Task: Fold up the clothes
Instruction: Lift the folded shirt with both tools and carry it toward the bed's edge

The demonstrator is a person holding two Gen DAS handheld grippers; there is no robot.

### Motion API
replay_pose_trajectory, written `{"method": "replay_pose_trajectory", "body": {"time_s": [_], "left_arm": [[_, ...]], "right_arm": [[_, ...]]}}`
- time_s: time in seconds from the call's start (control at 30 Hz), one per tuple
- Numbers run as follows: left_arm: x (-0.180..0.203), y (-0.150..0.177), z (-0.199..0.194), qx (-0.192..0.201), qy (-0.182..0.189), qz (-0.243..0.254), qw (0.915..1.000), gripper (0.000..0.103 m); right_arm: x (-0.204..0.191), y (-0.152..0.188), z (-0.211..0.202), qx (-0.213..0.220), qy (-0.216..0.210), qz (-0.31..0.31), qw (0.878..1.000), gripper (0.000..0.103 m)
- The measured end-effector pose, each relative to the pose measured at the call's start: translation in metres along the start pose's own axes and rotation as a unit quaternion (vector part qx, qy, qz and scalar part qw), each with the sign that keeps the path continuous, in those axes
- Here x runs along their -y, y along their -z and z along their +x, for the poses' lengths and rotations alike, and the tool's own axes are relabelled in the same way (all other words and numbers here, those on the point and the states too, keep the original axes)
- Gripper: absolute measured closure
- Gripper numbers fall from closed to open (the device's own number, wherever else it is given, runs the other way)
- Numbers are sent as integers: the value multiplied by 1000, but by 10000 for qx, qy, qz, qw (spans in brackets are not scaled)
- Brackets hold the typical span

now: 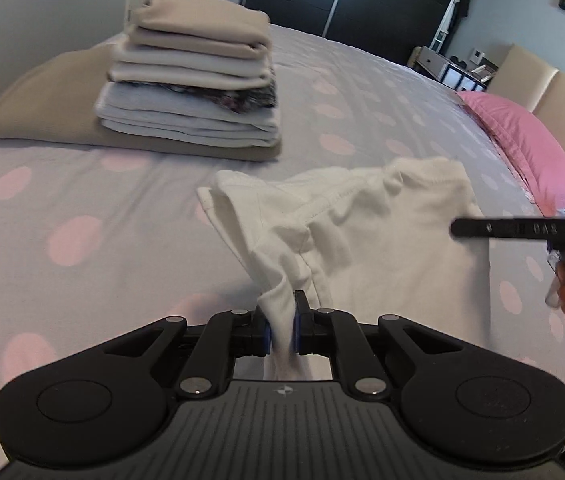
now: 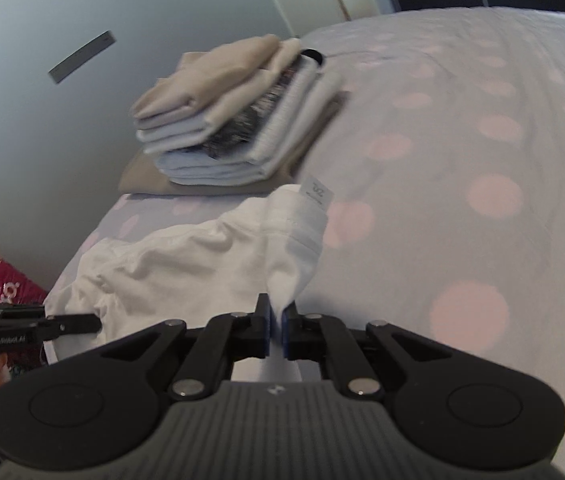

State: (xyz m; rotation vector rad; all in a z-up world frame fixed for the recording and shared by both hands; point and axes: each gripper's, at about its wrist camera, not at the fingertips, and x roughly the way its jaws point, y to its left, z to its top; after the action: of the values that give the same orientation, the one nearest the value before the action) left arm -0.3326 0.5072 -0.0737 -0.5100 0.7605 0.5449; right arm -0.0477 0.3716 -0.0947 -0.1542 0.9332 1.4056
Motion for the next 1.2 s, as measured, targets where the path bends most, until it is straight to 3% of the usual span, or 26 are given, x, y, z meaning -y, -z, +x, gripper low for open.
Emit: {"method": "replay_pose_trajectory", "body": {"time_s": [0.27, 0.53, 0.77, 0.97, 1.1, 1.2], "left_arm": [[-73, 9, -45, 307, -605, -777, 9947, 95], [-151, 19, -64, 501, -1431, -1883, 9703, 95], [-198, 33, -62, 391, -2054, -2564, 9437, 95], [-224, 44, -44, 10, -2320, -2818, 9310, 95], [-237, 48, -28, -243, -2396, -2829, 9284, 95], [-237, 55, -23, -403, -2464, -2698, 9300, 95]], "right_arm": [[-93, -75, 72, -256, -522, -1075, 9925, 97], [-203, -124, 167, -580, -971, -2053, 9721, 98], [-283, -119, 241, -881, -1213, -2707, 9509, 98], [-327, -103, 295, -1115, -1281, -3115, 9350, 98], [-342, -89, 325, -1288, -1236, -3375, 9243, 98], [-343, -82, 346, -1397, -1147, -3393, 9232, 98]]}}
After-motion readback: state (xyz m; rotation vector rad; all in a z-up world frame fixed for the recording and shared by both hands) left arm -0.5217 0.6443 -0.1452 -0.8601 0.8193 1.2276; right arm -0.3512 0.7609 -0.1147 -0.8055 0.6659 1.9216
